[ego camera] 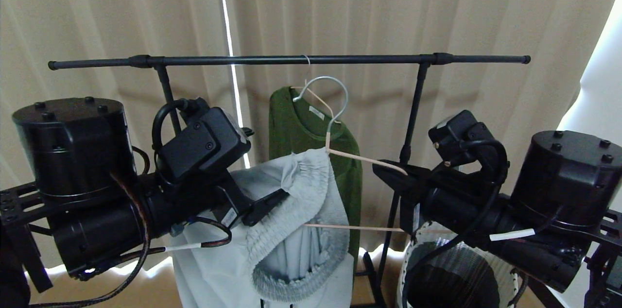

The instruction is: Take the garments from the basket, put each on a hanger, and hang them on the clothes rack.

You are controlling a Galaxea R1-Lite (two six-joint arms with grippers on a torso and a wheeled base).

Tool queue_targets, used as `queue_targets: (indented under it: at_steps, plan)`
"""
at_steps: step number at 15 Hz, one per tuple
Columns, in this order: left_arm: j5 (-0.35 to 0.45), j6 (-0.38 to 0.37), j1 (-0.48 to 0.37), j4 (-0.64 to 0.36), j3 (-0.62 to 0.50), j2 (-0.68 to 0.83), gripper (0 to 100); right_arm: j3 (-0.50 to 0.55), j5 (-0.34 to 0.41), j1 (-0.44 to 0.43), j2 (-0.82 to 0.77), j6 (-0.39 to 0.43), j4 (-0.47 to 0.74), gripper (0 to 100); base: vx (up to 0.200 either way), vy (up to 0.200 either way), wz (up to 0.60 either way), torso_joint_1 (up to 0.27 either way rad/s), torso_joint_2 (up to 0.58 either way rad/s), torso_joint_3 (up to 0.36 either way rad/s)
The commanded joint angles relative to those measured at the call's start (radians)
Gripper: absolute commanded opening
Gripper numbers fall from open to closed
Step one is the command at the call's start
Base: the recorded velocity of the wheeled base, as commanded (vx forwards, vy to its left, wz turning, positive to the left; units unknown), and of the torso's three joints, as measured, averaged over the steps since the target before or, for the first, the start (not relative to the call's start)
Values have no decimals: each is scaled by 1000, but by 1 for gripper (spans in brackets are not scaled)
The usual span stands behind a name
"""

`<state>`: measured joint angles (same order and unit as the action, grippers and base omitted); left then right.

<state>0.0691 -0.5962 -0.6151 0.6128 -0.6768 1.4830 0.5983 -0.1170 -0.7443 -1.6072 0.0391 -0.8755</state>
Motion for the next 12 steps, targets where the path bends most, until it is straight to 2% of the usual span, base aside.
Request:
queue_targets:
  at_steps: [1, 2, 12]
  plan:
    - [0, -2, 3, -1, 5, 5, 100, -6, 4, -10, -5, 13, -30, 0, 0, 0, 0, 0, 0, 0]
    - [1, -2, 3, -1, 8, 3, 0, -11, 5, -10, -7, 25, -42, 0, 0, 0, 0, 0, 0, 0]
    - [-5, 3, 9, 8, 29, 5, 0, -18, 25, -7, 3, 34, -48, 0, 0, 0, 0, 0, 0, 0]
